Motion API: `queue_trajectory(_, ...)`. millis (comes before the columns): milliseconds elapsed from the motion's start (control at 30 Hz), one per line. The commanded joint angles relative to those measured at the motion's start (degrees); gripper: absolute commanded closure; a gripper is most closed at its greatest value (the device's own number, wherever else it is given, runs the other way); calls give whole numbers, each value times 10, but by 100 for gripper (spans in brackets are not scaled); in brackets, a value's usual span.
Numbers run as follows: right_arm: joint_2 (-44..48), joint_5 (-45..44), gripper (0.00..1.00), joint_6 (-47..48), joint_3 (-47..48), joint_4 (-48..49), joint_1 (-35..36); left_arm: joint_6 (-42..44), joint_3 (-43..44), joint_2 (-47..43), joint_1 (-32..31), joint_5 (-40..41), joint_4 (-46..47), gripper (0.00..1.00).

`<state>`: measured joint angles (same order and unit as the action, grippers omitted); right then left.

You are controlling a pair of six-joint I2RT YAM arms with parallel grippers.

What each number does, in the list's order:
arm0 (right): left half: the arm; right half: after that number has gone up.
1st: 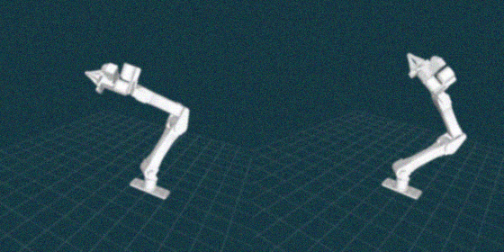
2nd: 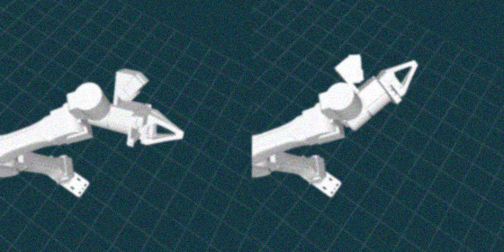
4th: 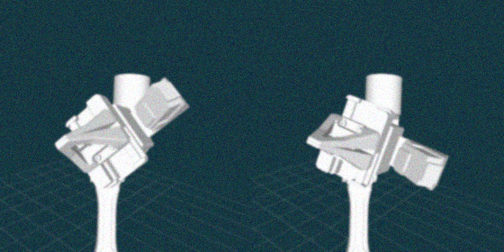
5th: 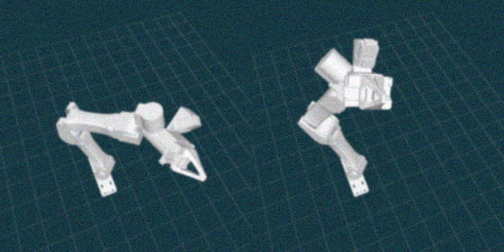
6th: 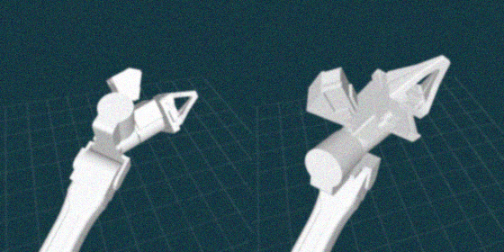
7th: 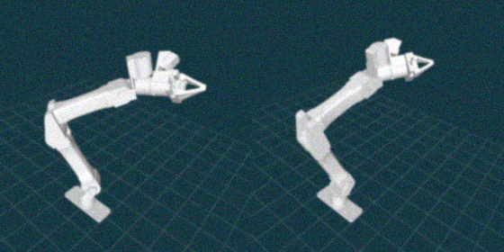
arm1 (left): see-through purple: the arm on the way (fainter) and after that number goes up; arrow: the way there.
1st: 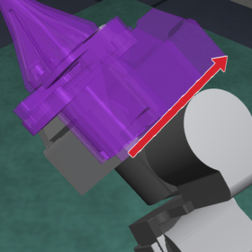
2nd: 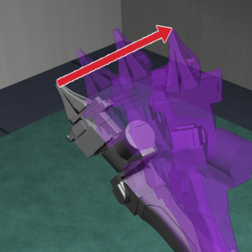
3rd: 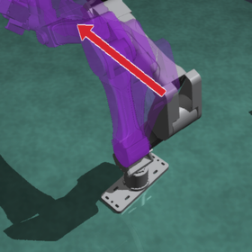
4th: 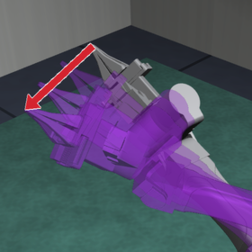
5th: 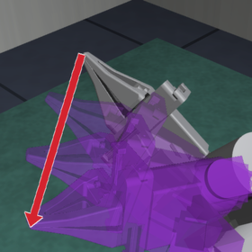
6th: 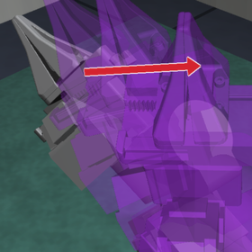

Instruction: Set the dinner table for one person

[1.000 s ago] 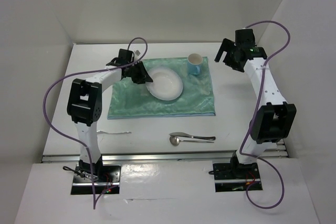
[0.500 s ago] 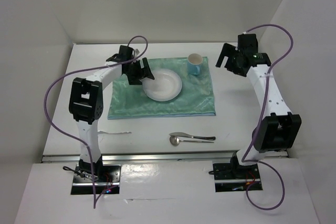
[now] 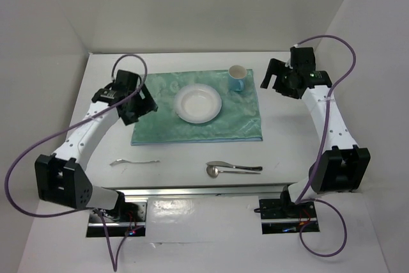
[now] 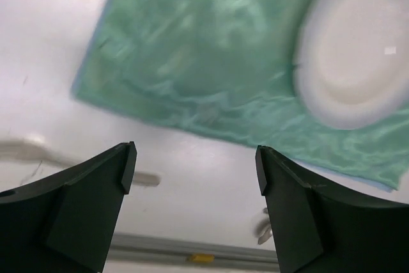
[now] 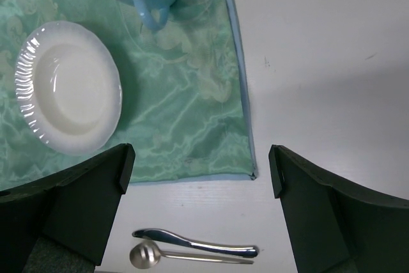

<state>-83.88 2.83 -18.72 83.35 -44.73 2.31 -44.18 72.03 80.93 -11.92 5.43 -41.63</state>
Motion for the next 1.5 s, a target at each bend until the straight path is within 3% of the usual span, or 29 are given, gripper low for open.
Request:
queue_trajectory(0,31,38,0,9,-21,21,-1,-121,-72,-25,12,59,-110,7)
queue_trajectory(67,31,54,0,9,-27,35,-1,-175,-155,-61,19,59,-126,7)
queue_trajectory(233,31,67,0,9,-33,40,-1,-253,-226,-82,39,53,-131,9)
queue_trajectory(467,26,67,0,26,-38,40,4,-303,-258,-59,69,66,-144,12)
queue_trajectory(800,15,83,0,26,-38,46,4,-332,-305,-13,76,67,-75,21)
queue_trajectory(900,15,83,0,32,-33,46,4,-339,-312,5,81,67,-62,33)
queue_trajectory(967,15,78,0,32,-33,46,4,-339,-312,12,87,67,-57,50)
queue_trajectory(1033,20,78,0,32,-33,40,4,-332,-312,12,94,73,-57,56)
queue_trajectory(1133,20,73,0,32,-33,47,4,-318,-306,-23,105,90,-57,85)
queue_trajectory(1200,20,73,0,32,-33,47,4,-307,-306,-41,111,97,-64,99)
queue_trajectory(1400,20,68,0,32,-20,40,4,-285,-219,-71,111,157,-157,100)
queue_trajectory(1467,20,67,0,32,-20,40,4,-216,-174,-99,99,177,-160,100)
